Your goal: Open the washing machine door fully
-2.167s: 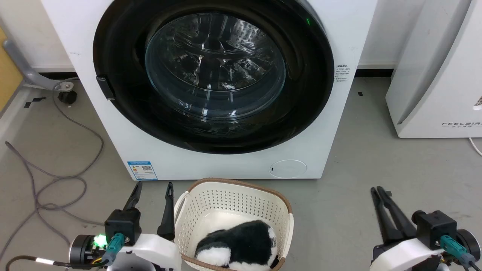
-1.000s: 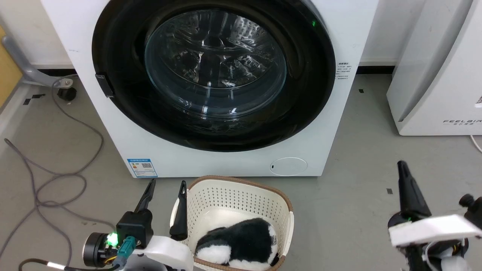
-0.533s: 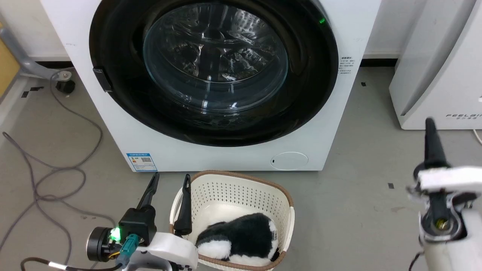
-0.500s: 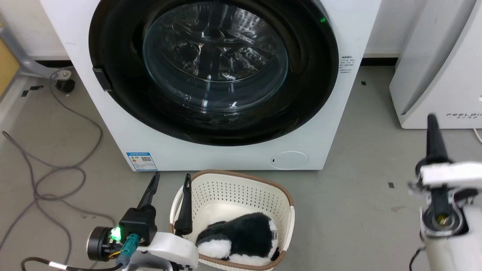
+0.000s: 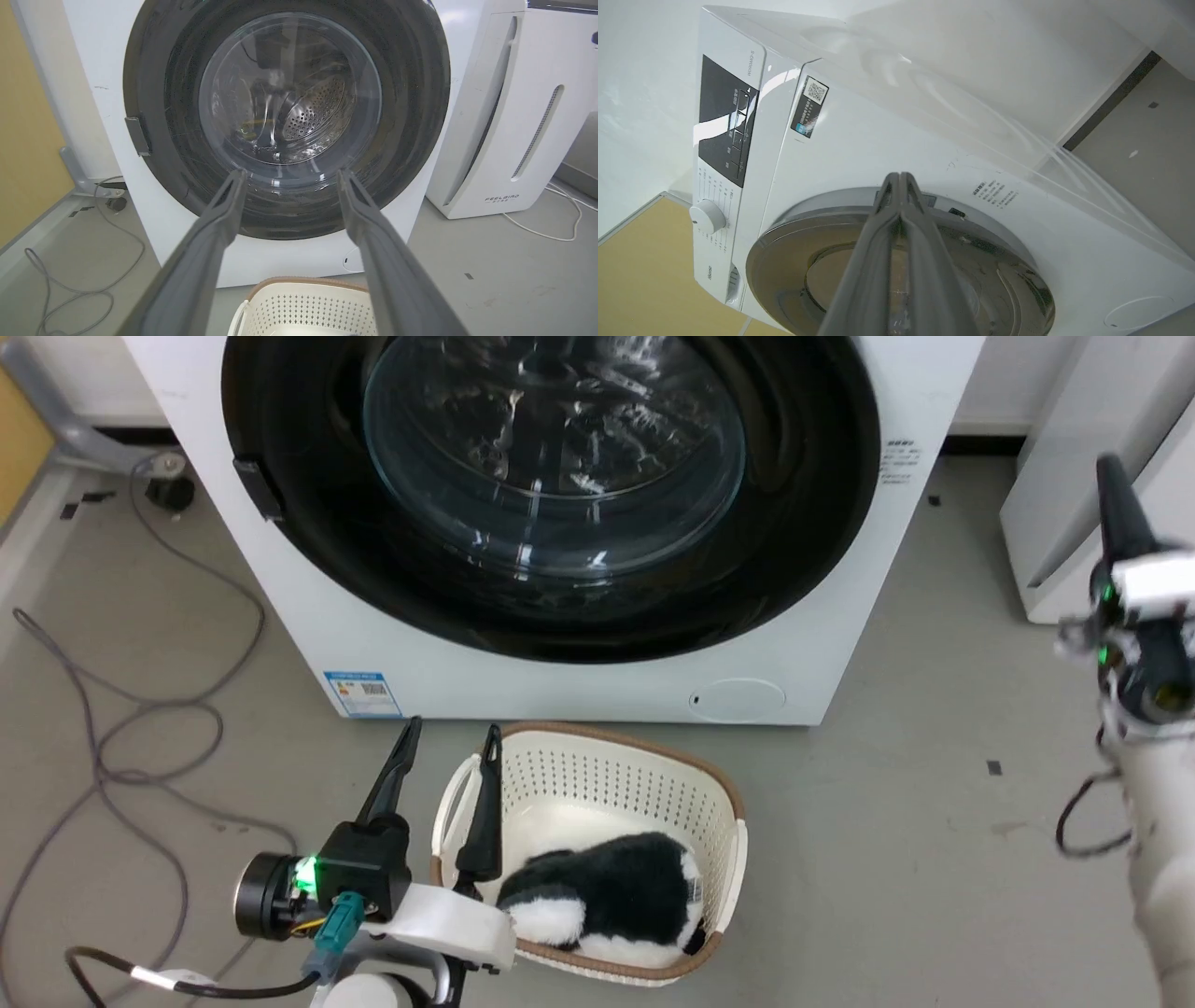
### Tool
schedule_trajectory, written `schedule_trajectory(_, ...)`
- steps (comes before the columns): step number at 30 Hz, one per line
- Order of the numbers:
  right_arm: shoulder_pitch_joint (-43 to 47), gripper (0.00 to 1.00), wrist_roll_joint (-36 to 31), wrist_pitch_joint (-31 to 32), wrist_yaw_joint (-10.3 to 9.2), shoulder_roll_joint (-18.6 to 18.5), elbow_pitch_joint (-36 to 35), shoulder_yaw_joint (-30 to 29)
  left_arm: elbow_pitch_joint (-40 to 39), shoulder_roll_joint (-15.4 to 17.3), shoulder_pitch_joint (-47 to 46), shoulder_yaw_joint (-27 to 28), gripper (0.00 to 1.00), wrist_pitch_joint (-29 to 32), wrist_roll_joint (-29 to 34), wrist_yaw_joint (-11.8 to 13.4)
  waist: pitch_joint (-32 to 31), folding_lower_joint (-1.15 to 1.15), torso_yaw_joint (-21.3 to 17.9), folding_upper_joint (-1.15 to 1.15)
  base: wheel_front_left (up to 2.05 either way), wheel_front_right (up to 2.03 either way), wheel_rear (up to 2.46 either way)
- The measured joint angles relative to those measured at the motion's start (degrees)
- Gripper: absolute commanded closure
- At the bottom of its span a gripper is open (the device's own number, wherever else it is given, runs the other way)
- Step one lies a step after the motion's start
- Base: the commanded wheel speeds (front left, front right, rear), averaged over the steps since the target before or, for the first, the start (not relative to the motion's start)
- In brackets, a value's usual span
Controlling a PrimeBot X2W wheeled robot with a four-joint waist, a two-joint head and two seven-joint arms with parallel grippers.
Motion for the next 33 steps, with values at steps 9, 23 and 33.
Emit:
schedule_trajectory(9,-14.1,1.0,5.4,8.5,0.0,-2.3,10.5,6.9,-0.9,0.0,-1.7,-1.0,0.0,-0.8,0.1,0.0,3.3,0.0,0.3,0.0,0.0,0.0,0.0)
schedule_trajectory(23,-28.3,1.0,12.0,19.2,0.0,-4.0,19.2,19.2,-2.2,-0.1,-5.2,-3.1,0.0,-2.1,0.2,0.3,8.6,0.0,1.1,0.0,0.0,0.0,0.0)
schedule_trajectory(33,-39.1,1.0,17.3,25.1,0.0,-4.7,24.9,27.7,-3.1,-0.1,-7.6,-4.8,0.0,-3.1,0.1,0.9,12.6,0.01,2.4,0.0,0.0,0.0,0.0)
